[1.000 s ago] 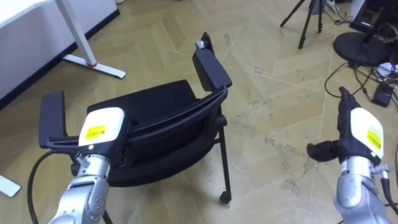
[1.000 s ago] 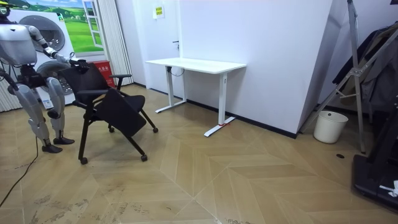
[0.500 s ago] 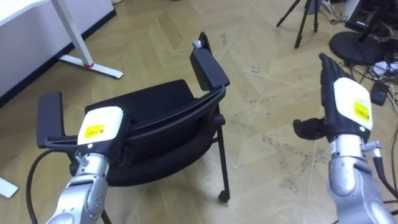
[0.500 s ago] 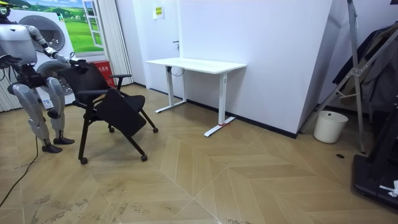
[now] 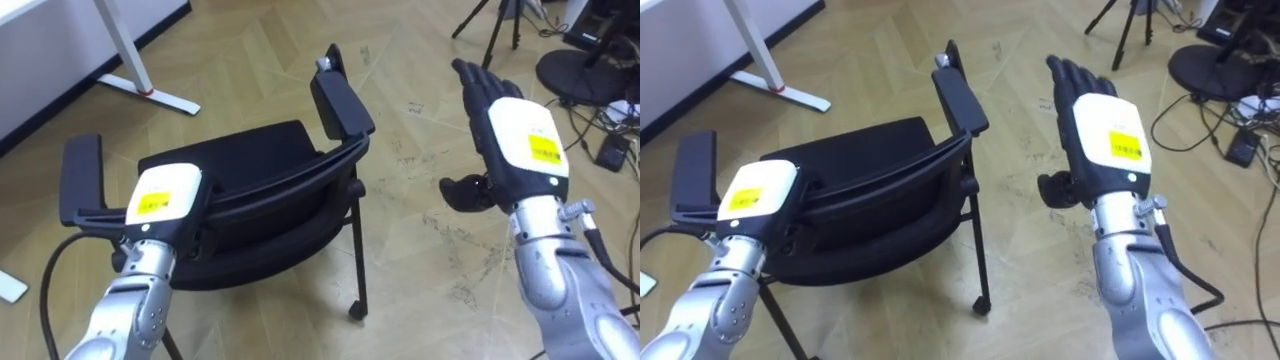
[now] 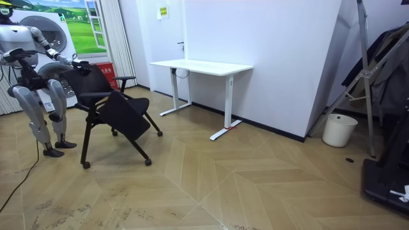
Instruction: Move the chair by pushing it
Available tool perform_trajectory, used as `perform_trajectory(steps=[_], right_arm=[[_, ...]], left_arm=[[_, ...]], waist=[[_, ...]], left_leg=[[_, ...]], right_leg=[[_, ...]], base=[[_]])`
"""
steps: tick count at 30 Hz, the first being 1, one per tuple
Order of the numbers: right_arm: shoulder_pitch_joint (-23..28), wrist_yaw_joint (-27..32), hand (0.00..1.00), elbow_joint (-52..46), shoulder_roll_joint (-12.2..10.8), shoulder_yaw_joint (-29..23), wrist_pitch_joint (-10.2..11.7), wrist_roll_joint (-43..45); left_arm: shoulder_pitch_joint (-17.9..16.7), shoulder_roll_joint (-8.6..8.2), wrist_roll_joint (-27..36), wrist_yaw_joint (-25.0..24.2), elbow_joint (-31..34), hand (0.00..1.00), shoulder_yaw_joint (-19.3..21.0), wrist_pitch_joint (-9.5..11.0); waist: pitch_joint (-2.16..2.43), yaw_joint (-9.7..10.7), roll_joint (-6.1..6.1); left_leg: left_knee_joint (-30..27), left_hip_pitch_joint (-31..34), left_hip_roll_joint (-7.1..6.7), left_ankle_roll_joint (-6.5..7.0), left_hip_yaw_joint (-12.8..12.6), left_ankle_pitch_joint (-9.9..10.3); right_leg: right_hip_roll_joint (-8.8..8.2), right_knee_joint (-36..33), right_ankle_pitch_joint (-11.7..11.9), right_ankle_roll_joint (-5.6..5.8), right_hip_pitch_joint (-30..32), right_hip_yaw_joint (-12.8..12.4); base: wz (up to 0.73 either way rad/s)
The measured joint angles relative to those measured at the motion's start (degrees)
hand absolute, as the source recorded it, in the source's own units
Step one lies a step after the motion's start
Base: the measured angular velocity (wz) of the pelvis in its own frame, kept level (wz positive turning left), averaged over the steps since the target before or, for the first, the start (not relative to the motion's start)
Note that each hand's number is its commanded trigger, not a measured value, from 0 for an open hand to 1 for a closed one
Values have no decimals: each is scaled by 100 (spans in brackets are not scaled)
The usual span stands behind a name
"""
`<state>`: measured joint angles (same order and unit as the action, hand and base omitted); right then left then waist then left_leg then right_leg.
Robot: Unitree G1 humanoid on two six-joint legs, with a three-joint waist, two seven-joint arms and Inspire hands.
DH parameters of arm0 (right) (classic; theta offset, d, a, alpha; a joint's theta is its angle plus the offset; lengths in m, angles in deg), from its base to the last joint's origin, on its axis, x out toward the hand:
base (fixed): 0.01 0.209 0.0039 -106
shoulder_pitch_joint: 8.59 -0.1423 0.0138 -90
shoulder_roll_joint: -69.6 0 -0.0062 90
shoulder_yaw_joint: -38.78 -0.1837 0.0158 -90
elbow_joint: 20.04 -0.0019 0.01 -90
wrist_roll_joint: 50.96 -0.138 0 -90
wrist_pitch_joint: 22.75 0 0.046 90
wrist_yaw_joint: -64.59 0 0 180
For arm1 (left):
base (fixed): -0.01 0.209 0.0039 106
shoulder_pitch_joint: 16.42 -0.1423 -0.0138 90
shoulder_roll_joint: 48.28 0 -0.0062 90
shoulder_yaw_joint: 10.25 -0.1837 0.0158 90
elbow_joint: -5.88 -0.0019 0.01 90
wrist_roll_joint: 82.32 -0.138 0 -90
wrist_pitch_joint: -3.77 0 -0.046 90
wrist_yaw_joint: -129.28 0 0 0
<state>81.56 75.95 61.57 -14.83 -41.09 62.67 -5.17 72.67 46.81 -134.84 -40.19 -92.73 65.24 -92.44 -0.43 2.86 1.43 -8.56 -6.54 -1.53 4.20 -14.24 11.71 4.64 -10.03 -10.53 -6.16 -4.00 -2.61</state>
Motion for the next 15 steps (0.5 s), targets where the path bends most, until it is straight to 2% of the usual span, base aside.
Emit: perform_trajectory(steps=[5, 13, 15], right_arm=[[-13, -142, 0, -190, 111, 0, 204, 195], [-309, -533, 0, -191, 324, 173, 189, 254], [-380, -630, 0, -194, 335, 249, 198, 378]], left_arm=[[9, 19, -16, -14, -1, 100, 0, 70], [78, 51, -14, -20, -37, 100, -22, 43], [102, 53, -14, -37, -49, 100, -37, 33]], waist=[[-1, -29, 8], [-31, -26, 62], [-25, -22, 75]], left_leg=[[0, 3, 1, 0, 16, 0], [-13, 8, 5, 0, 32, 0], [-13, 8, 3, 0, 32, 0]], right_leg=[[-2, -3, 0, 0, -1, 19], [1, -60, -1, 1, 21, 35], [0, -57, -2, 1, 22, 35]], base=[[0], [0], [0]])
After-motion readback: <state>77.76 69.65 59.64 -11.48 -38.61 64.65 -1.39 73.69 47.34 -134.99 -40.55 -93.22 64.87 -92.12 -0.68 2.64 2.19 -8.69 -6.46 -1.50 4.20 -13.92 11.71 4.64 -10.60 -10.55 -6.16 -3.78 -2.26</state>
